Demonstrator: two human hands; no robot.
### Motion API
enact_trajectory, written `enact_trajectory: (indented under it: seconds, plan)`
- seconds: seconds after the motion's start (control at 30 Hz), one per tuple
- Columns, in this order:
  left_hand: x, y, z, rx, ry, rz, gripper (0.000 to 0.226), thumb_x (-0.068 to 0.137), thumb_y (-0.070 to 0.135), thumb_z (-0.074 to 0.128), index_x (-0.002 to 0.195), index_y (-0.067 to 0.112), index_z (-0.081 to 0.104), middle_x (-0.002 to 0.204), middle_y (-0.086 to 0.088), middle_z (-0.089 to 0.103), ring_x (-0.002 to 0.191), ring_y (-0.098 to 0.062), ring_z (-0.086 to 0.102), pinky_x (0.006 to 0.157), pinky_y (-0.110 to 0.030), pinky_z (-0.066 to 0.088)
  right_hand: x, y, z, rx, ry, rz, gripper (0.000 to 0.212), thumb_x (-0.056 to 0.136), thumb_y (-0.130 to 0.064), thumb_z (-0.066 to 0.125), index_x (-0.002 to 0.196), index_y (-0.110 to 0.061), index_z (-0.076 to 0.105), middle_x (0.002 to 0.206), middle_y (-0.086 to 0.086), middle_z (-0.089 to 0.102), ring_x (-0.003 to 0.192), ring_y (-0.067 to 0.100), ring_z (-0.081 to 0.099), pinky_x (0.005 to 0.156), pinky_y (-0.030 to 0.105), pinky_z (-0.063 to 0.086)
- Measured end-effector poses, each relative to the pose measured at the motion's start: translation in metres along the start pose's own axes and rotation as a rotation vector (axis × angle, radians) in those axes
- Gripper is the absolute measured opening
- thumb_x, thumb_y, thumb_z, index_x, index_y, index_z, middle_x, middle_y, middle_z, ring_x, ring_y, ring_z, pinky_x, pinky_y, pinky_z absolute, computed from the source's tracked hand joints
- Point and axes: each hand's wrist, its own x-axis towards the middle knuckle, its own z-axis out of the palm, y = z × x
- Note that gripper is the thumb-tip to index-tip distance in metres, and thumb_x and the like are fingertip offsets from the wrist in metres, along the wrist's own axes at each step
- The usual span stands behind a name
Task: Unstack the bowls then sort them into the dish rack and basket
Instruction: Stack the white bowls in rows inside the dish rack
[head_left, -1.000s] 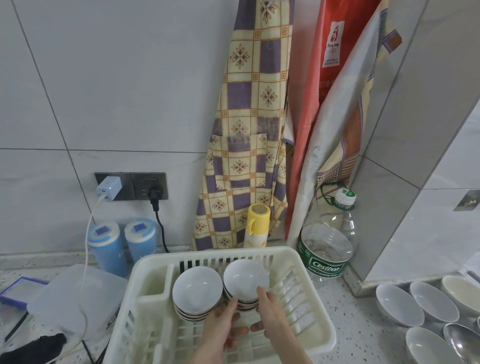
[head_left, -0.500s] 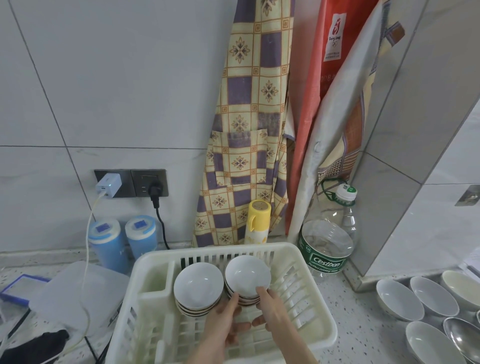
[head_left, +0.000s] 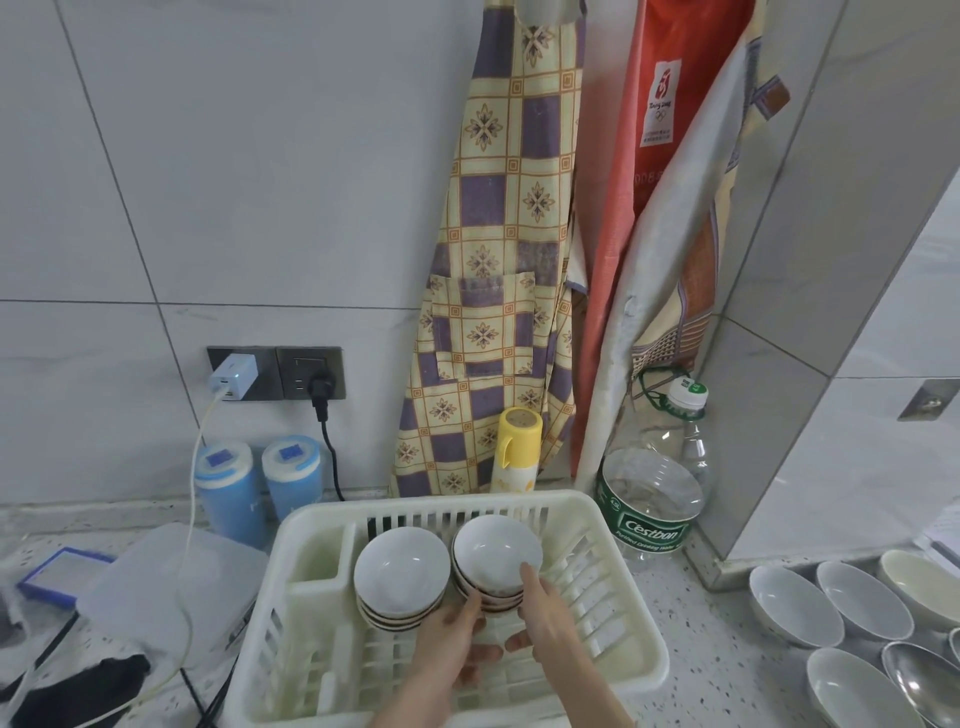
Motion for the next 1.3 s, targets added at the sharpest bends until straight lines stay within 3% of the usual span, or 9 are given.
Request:
enact_trajectory:
  seconds: [0.13, 0.2, 0.27, 0.4, 0.57, 0.8, 0.97, 1.13, 1.3]
  plan:
    - [-0.017, 0.003, -0.005, 0.103, -0.033, 0.033, 0.013, 0.097, 0.022, 0.056, 0.098, 0.012, 0.064, 0.094, -0.01, 0.072, 0.06, -0.02, 0.074, 0.043, -0.022, 0.044, -0.009, 0.0, -0.004, 0.023, 0.07, -0.089, 0.051, 0.099, -0.05, 0.028, 0.128, -0.014, 0.05, 0.104, 0.0, 0.056, 0.05, 0.015, 0.068, 0.062, 0.032, 0.051]
    - [-0.029, 0.006, -0.01, 0.134, -0.05, 0.067, 0.013, 0.096, 0.018, 0.054, 0.098, 0.017, 0.067, 0.09, -0.008, 0.075, 0.06, -0.019, 0.073, 0.043, -0.021, 0.045, -0.014, -0.002, -0.005, 0.054, 0.146, -0.163, 0.048, 0.098, -0.048, 0.028, 0.125, -0.016, 0.052, 0.104, -0.003, 0.059, 0.075, 0.024, 0.07, 0.077, 0.038, 0.052]
    - [-0.04, 0.009, -0.015, 0.129, -0.057, 0.097, 0.012, 0.096, 0.018, 0.057, 0.1, 0.02, 0.069, 0.082, -0.004, 0.078, 0.058, -0.019, 0.072, 0.042, -0.021, 0.044, -0.019, -0.004, -0.006, 0.093, 0.194, -0.256, 0.042, 0.098, -0.043, 0.031, 0.123, -0.018, 0.054, 0.114, 0.0, 0.06, 0.101, 0.026, 0.06, 0.087, 0.038, 0.045]
    - [-0.061, 0.008, -0.019, 0.066, -0.008, 0.158, 0.01, 0.094, 0.02, 0.063, 0.098, 0.016, 0.071, 0.077, -0.004, 0.078, 0.051, -0.015, 0.067, 0.039, -0.021, 0.042, -0.03, -0.005, -0.02, 0.151, 0.179, -0.401, 0.038, 0.101, -0.031, 0.037, 0.135, -0.019, 0.049, 0.129, -0.007, 0.052, 0.123, 0.015, 0.047, 0.099, 0.032, 0.037]
    - [-0.091, -0.004, 0.005, -0.044, 0.065, 0.175, 0.01, 0.094, 0.017, 0.062, 0.096, 0.013, 0.07, 0.077, -0.01, 0.077, 0.051, -0.016, 0.062, 0.041, -0.024, 0.041, -0.05, 0.019, -0.063, 0.192, 0.197, -0.411, 0.031, 0.099, -0.025, 0.046, 0.129, -0.027, 0.052, 0.111, -0.014, 0.059, 0.105, 0.015, 0.058, 0.094, 0.038, 0.048]
    - [-0.123, -0.038, 0.102, -0.035, -0.039, 0.133, 0.016, 0.096, 0.016, 0.056, 0.096, 0.008, 0.069, 0.071, -0.009, 0.074, 0.049, -0.017, 0.057, 0.042, -0.026, 0.038, -0.068, 0.076, -0.158, 0.162, 0.225, -0.375, 0.03, 0.097, -0.015, 0.047, 0.114, -0.039, 0.054, 0.104, -0.02, 0.063, 0.083, 0.002, 0.061, 0.059, 0.015, 0.047]
    - [-0.138, -0.074, 0.186, 0.121, -0.196, 0.005, 0.017, 0.095, 0.023, 0.056, 0.1, 0.012, 0.067, 0.079, -0.008, 0.075, 0.053, -0.017, 0.059, 0.045, -0.025, 0.04, -0.073, 0.124, -0.237, 0.213, 0.319, -0.279, 0.032, 0.093, -0.01, 0.051, 0.098, -0.04, 0.061, 0.096, -0.017, 0.068, 0.096, 0.005, 0.06, 0.08, 0.028, 0.048]
    - [-0.147, -0.113, 0.263, 0.345, -0.355, -0.164, 0.023, 0.094, 0.036, 0.055, 0.111, 0.02, 0.057, 0.089, -0.005, 0.076, 0.057, -0.014, 0.06, 0.043, -0.02, 0.037, -0.07, 0.158, -0.303, 0.269, 0.368, -0.22, 0.027, 0.091, -0.012, 0.054, 0.097, -0.036, 0.066, 0.098, -0.017, 0.067, 0.09, 0.001, 0.06, 0.073, 0.026, 0.044]
    - [-0.149, -0.14, 0.322, 0.435, -0.418, -0.235, 0.042, 0.089, 0.051, 0.053, 0.123, 0.028, 0.041, 0.091, -0.004, 0.072, 0.053, -0.009, 0.058, 0.044, -0.017, 0.034, -0.064, 0.184, -0.353, 0.313, 0.423, -0.143, 0.026, 0.089, -0.006, 0.053, 0.098, -0.027, 0.067, 0.099, -0.009, 0.068, 0.099, 0.018, 0.06, 0.092, 0.04, 0.047]
